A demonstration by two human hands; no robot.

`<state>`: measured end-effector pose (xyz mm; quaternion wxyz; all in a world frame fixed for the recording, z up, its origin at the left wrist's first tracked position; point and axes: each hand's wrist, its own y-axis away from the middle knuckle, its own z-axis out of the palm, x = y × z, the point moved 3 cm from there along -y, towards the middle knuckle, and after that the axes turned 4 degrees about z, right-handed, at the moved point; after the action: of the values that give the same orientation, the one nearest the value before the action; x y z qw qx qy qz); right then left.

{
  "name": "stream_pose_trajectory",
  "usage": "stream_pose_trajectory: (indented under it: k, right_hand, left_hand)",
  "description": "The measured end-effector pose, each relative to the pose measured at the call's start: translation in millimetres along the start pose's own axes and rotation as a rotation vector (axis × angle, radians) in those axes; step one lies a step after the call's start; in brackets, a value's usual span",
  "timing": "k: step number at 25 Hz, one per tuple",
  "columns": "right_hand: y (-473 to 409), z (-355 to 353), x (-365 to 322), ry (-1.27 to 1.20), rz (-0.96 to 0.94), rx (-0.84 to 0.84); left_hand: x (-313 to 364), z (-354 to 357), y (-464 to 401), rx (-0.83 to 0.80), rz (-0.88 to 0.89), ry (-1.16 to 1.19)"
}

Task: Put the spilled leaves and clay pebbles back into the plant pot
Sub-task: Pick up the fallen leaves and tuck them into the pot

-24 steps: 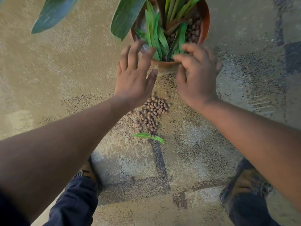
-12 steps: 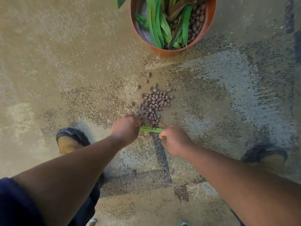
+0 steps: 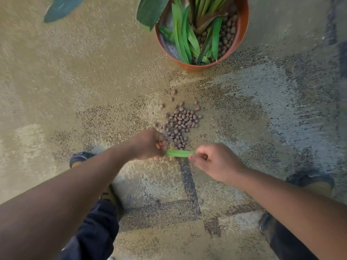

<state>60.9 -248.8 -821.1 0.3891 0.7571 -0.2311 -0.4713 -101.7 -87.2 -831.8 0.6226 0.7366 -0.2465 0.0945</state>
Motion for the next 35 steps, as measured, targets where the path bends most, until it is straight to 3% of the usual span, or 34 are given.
stream_pose_trajectory:
  k: [2, 7, 11, 14, 17, 23, 29, 32, 35]
  right_hand:
    - [7.3, -29.4, -12.1, -0.036, -0.166, 0.225]
    - [13.3, -112.4, -50.3, -0.159, -0.331, 0.769]
    - [-2.9, -166.5, -80.7, -0.046, -0.325, 0.839]
    - [-29.5, -194.3, -88.4, 0.155, -0.243, 0.717]
    - [-51.4, -209.8, -85.4, 0.303, -0.148, 0.648]
    - [-43.7, -195.8, -78.3, 0.267, -0.186, 0.744]
    - [-50.7, -201.6, -85.6, 0.112, -0.079, 0.820]
    - [-49.0, -211.3, -95.0, 0.336, -0.247, 0.917]
    - [-49.6, -219.6, -88.3, 0.473, -0.348, 0.921]
  left_hand:
    - [22.5, -34.3, 8.1, 0.089, 0.105, 0.071]
    - [92.1, -117.2, 27.1, 0.731, 0.498, 0.128]
    - [128.9, -145.6, 17.8, 1.021, 0.483, -0.021]
    - [128.7, -154.5, -10.5, 1.043, 0.275, -0.181]
    - [112.1, -152.1, -34.9, 0.947, 0.146, -0.203]
    - [101.2, -128.6, -22.5, 1.043, 0.320, -0.163]
    - [105.9, -145.6, -31.3, 1.066, 0.301, -0.170]
    - [100.5, -150.3, -31.4, 1.118, 0.327, -0.177]
    - [97.2, -147.0, -34.3, 1.070, 0.303, -0.256]
